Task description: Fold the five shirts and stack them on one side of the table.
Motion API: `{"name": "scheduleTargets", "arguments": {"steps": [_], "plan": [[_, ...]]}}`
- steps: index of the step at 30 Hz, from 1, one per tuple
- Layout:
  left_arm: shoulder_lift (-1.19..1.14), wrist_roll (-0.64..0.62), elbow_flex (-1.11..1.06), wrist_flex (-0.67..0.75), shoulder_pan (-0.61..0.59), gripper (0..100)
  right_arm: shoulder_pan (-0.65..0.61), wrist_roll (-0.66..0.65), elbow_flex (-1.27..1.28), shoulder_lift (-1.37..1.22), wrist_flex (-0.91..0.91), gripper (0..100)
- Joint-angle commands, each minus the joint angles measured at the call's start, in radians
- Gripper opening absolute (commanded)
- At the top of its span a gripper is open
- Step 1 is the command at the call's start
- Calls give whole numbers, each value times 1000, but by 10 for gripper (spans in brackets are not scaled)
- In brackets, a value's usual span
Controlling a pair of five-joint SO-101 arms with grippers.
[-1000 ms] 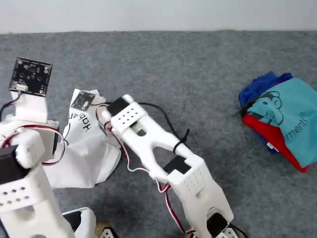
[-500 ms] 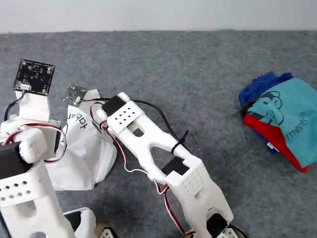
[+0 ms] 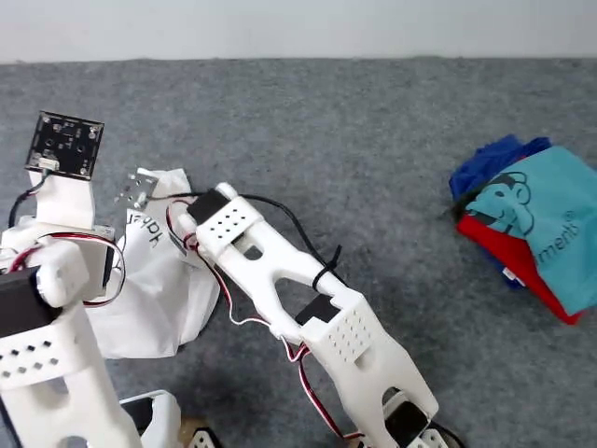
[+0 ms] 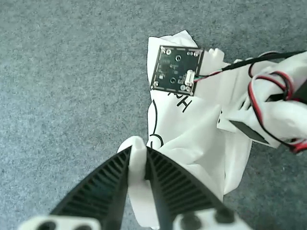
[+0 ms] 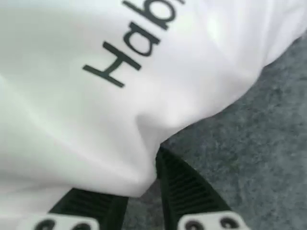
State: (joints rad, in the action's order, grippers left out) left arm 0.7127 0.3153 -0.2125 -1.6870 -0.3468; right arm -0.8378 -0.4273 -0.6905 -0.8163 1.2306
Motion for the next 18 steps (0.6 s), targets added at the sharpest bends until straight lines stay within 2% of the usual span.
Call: {"name": "scheduleTargets", "arguments": {"steps": [1, 11, 14, 18], "plan": [[0, -9, 2, 17, 9, 13, 41, -14, -196, 13, 107, 36], [0, -9, 2, 17, 9, 13, 148, -14, -799, 10, 559, 10], [0, -9, 2, 17, 9, 13, 196, -2, -867, 24, 570, 9], [0, -9, 2, 15, 9, 13, 246, 34, -804, 120, 570, 9]]}}
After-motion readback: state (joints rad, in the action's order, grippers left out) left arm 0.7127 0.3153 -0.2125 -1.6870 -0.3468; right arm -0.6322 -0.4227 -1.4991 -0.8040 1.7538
